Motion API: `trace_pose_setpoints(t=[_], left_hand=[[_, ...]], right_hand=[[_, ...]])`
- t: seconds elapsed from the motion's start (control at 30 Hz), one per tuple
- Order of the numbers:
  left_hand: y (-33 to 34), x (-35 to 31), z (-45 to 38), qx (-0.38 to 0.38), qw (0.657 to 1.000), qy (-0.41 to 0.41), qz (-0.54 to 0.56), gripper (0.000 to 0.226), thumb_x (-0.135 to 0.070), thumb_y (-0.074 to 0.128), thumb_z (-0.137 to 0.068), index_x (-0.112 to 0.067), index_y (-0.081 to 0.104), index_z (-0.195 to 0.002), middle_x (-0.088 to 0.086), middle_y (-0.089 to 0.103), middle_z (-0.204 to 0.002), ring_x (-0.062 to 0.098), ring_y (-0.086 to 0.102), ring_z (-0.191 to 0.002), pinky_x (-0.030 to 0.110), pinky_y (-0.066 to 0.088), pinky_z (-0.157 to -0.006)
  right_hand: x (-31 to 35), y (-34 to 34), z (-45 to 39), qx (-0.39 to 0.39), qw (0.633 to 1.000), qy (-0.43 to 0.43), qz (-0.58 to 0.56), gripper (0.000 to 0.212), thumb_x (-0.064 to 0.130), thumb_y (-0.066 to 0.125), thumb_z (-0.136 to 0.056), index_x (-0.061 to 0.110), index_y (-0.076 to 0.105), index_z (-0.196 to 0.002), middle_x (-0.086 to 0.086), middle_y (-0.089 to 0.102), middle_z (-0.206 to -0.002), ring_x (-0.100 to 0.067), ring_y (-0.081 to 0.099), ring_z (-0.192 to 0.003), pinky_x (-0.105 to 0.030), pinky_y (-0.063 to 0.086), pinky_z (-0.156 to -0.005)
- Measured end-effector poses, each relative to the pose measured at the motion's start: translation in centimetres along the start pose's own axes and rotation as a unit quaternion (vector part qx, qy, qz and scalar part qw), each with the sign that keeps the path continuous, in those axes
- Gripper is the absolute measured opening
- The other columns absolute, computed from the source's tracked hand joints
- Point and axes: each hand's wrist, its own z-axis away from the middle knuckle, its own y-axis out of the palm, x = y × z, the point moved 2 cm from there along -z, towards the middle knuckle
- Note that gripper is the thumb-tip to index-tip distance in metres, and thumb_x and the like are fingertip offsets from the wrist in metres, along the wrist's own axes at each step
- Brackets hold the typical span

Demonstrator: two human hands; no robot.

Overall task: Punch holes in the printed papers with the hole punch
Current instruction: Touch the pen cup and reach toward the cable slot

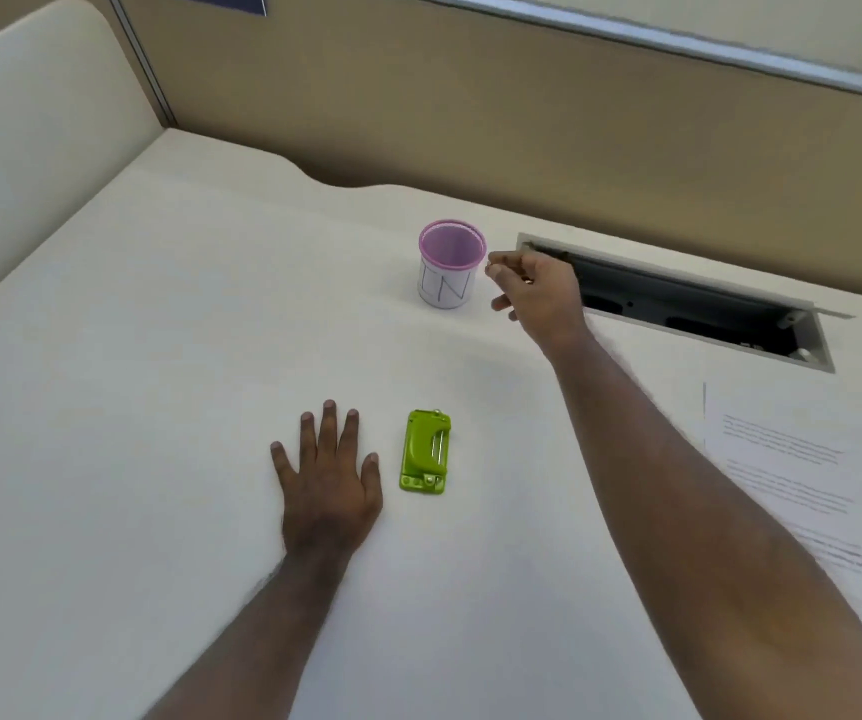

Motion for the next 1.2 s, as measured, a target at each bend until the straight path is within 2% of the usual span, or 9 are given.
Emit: trace_pose_setpoints(t=[0.2, 0.3, 0.4, 0.43, 0.5, 0.57, 0.67, 0.83, 1.2], left_hand=[[0.4, 0.1, 0.0, 0.016, 1.000, -0.010, 0.009, 0.062, -0.043, 0.025, -0.094, -0.021, 0.033, -0.151, 0.005, 0.025, -0.163, 0.029, 0.024, -0.150, 0.063, 0.015, -0.118], [0.4, 0.0, 0.1, 0.016, 1.000, -0.013, 0.011, 0.062, -0.043, 0.026, -0.094, -0.022, 0.030, -0.153, 0.004, 0.022, -0.164, 0.028, 0.020, -0.152, 0.063, 0.013, -0.119], [0.2, 0.0, 0.2, 0.020, 1.000, -0.014, 0.012, 0.063, -0.043, 0.024, -0.094, -0.022, 0.027, -0.153, 0.003, 0.019, -0.165, 0.027, 0.017, -0.152, 0.062, 0.011, -0.119], [0.2, 0.0, 0.2, 0.021, 1.000, -0.014, 0.015, 0.063, -0.044, 0.024, -0.094, -0.022, 0.027, -0.153, 0.003, 0.018, -0.165, 0.027, 0.016, -0.153, 0.062, 0.011, -0.119], [0.1, -0.1, 0.3, 0.021, 1.000, -0.015, 0.014, 0.063, -0.044, 0.023, -0.094, -0.022, 0.027, -0.153, 0.003, 0.018, -0.165, 0.027, 0.015, -0.153, 0.062, 0.011, -0.119], [0.0, -0.2, 0.3, 0.018, 1.000, -0.015, 0.010, 0.063, -0.043, 0.025, -0.094, -0.022, 0.028, -0.153, 0.004, 0.020, -0.165, 0.027, 0.017, -0.152, 0.062, 0.012, -0.119], [0.2, -0.1, 0.3, 0.021, 1.000, -0.015, 0.005, 0.063, -0.043, 0.025, -0.094, -0.022, 0.028, -0.153, 0.004, 0.019, -0.165, 0.027, 0.017, -0.152, 0.062, 0.012, -0.119], [0.3, 0.0, 0.2, 0.017, 1.000, -0.016, 0.007, 0.062, -0.043, 0.027, -0.094, -0.022, 0.029, -0.152, 0.004, 0.021, -0.165, 0.027, 0.018, -0.152, 0.062, 0.013, -0.119], [0.1, 0.0, 0.3, 0.020, 1.000, -0.015, 0.014, 0.062, -0.043, 0.024, -0.095, -0.023, 0.025, -0.154, 0.003, 0.017, -0.166, 0.026, 0.014, -0.153, 0.061, 0.009, -0.120]], right_hand=[[-4.9, -3.6, 9.2, 0.012, 0.989, 0.102, -0.108, 0.008, 0.029, 0.073, -0.083, 0.026, 0.075, -0.090, 0.007, 0.078, -0.085, -0.007, 0.070, -0.062, -0.017, 0.050, -0.050], [-8.4, -3.1, 13.7, 0.058, 0.985, 0.146, -0.066, 0.003, 0.022, 0.075, -0.084, 0.024, 0.075, -0.083, 0.003, 0.075, -0.078, -0.004, 0.066, -0.054, -0.017, 0.047, -0.046], [-11.5, -2.2, 17.3, 0.096, 0.982, 0.154, 0.051, 0.010, 0.021, 0.076, -0.082, 0.029, 0.073, -0.077, 0.012, 0.069, -0.063, 0.003, 0.059, -0.049, -0.017, 0.046, -0.052], [-12.1, -1.9, 18.1, 0.109, 0.978, 0.151, 0.090, 0.008, 0.026, 0.076, -0.081, 0.032, 0.073, -0.077, 0.016, 0.068, -0.063, 0.006, 0.059, -0.051, -0.014, 0.045, -0.055], [-12.5, -1.6, 19.0, 0.127, 0.972, 0.132, 0.150, 0.004, 0.034, 0.073, -0.081, 0.036, 0.073, -0.084, 0.019, 0.069, -0.076, 0.007, 0.061, -0.066, -0.012, 0.046, -0.062], [-12.3, -1.4, 19.1, 0.153, 0.963, 0.099, 0.199, 0.013, 0.037, 0.070, -0.082, 0.036, 0.073, -0.094, 0.017, 0.067, -0.090, 0.003, 0.061, -0.081, -0.017, 0.048, -0.071], [-11.7, -1.1, 18.9, 0.189, 0.946, 0.065, 0.257, 0.020, 0.038, 0.068, -0.083, 0.034, 0.072, -0.103, 0.015, 0.063, -0.096, -0.004, 0.061, -0.089, -0.026, 0.050, -0.077], [-11.0, -0.2, 19.2, 0.185, 0.919, -0.011, 0.348, 0.020, 0.039, 0.059, -0.091, 0.030, 0.074, -0.103, 0.012, 0.066, -0.103, -0.010, 0.063, -0.093, -0.028, 0.047, -0.076], [-10.0, 1.2, 19.8, 0.165, 0.867, -0.074, 0.465, 0.026, 0.026, 0.042, -0.098, 0.017, 0.066, -0.095, 0.001, 0.061, -0.098, -0.024, 0.062, -0.088, -0.036, 0.052, -0.067]])
